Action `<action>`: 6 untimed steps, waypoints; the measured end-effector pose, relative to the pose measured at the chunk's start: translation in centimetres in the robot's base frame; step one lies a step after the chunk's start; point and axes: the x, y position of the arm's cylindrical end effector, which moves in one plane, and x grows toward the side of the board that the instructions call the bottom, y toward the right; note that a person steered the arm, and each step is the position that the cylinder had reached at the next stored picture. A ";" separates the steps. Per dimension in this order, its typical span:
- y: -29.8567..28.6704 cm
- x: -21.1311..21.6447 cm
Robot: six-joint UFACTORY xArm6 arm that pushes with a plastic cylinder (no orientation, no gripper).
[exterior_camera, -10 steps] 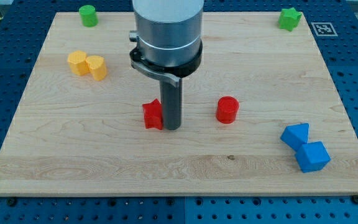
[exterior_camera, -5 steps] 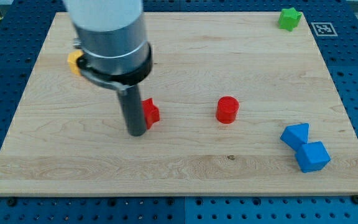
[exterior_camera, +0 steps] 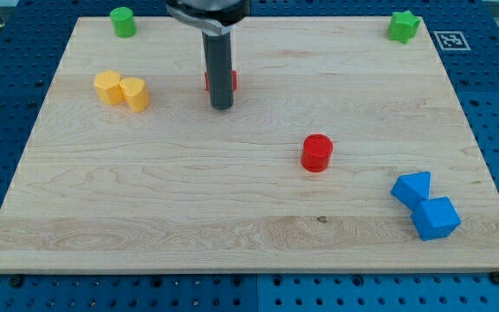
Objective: Push the red star towards the top center
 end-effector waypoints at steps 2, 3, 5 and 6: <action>-4.4 -5.2; -4.7 -6.5; -0.5 -5.6; 2.0 -5.4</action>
